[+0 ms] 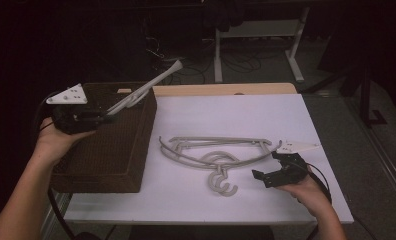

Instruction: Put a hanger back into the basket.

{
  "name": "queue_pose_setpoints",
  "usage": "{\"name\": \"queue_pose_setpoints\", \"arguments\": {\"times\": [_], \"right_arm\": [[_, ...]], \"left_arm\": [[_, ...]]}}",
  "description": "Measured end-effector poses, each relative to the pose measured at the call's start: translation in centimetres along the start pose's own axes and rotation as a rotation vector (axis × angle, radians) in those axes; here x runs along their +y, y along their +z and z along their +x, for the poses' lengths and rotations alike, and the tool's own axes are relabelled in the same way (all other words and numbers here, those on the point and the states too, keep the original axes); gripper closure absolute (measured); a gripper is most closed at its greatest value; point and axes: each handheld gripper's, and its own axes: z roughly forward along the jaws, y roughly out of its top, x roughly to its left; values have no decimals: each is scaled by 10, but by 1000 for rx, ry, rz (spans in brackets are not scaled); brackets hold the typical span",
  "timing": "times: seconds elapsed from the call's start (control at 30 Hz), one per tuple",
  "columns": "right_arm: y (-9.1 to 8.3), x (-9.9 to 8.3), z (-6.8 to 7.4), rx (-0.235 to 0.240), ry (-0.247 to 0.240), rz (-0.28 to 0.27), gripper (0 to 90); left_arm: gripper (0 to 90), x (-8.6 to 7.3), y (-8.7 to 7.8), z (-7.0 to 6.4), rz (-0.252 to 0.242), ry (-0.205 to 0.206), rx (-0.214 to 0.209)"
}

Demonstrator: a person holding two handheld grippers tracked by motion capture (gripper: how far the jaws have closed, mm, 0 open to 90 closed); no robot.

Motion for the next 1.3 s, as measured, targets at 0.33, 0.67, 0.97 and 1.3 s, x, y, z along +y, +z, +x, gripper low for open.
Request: {"name": "queue_pose_setpoints", "arguments": {"times": [0.33, 0.67, 0.97, 1.3], "right_arm": [[-6, -9, -6, -34, 14, -18, 0], [-4, -9, -7, -39, 15, -13, 0], [-7, -9, -8, -42, 16, -19, 0], [-6, -9, -9, -40, 13, -17, 0]], "left_arm": [[824, -47, -11, 23, 52, -71, 69], [824, -68, -8, 33, 75, -121, 62], [823, -66, -13, 34, 89, -167, 71], [823, -66, -6, 34, 143, -175, 60]]}}
